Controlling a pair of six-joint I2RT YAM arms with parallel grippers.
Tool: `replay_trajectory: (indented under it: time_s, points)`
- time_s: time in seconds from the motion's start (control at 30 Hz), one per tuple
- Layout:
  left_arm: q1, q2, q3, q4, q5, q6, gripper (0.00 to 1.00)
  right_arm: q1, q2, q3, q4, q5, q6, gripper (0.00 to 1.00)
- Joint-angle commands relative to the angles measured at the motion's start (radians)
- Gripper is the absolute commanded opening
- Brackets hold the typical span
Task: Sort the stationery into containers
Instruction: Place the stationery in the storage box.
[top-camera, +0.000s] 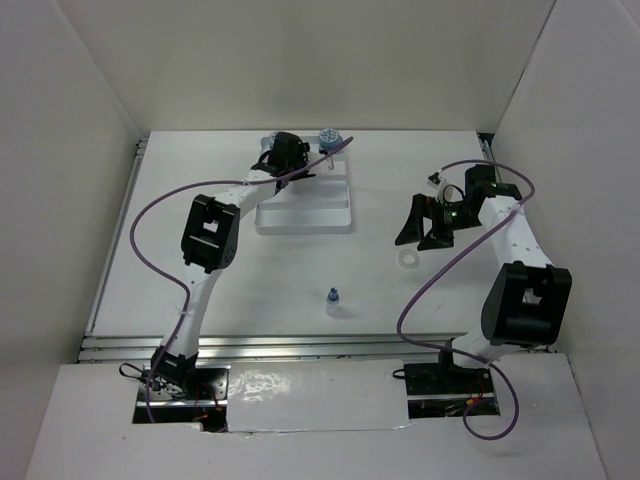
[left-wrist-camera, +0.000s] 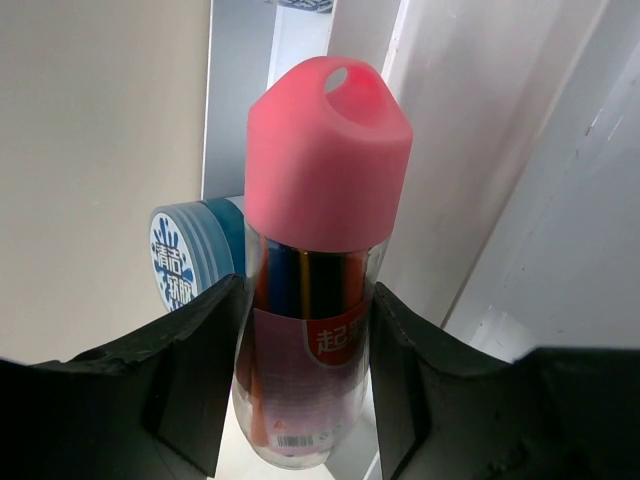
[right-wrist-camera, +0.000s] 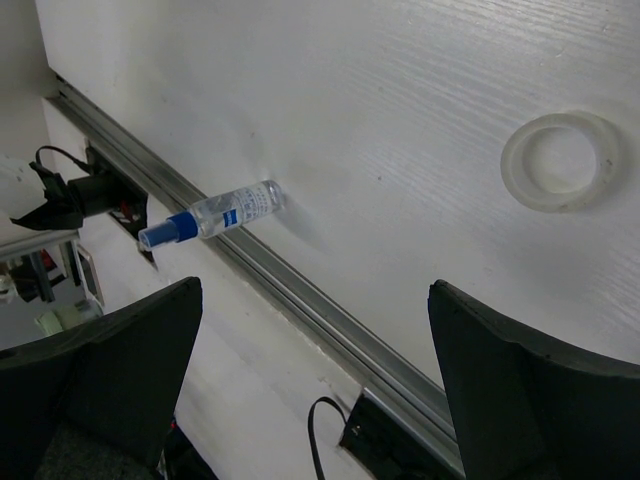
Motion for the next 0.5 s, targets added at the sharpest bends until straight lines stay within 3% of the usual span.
replay_trajectory:
  time_s: [0.0, 0.03, 0.07, 0.1, 0.3, 0.4, 0.43, 0.47]
  points:
    - [0.001, -0.044, -0.018, 0.107, 0.032, 0.031, 0.30, -0.011, -0.006, 0.053, -0.005, -0.024, -0.026, 1.00]
    - [0.001, -0.048, -0.021, 0.108, 0.035, 0.029, 0.33, -0.009, -0.008, 0.056, -0.010, -0.021, -0.028, 1.00]
    - [0.001, -0.051, -0.020, 0.113, 0.038, 0.011, 0.44, -0.009, -0.009, 0.058, -0.011, -0.021, -0.032, 1.00]
    - [0.001, -0.051, -0.012, 0.110, 0.038, 0.001, 0.47, -0.011, -0.011, 0.061, -0.016, -0.020, -0.032, 1.00]
    - [0.000, -0.105, -0.005, 0.073, 0.066, -0.043, 0.55, -0.011, -0.020, 0.075, -0.030, -0.026, -0.031, 1.00]
    - [0.002, -0.180, -0.038, 0.029, 0.096, -0.068, 0.66, -0.011, -0.017, 0.096, -0.037, -0.040, -0.026, 1.00]
    - [0.002, -0.192, -0.040, 0.010, 0.106, -0.069, 0.77, -0.009, -0.017, 0.098, -0.040, -0.043, -0.023, 1.00]
    - [0.002, -0.203, -0.051, -0.003, 0.112, -0.078, 0.78, -0.008, -0.017, 0.104, -0.044, -0.047, -0.020, 1.00]
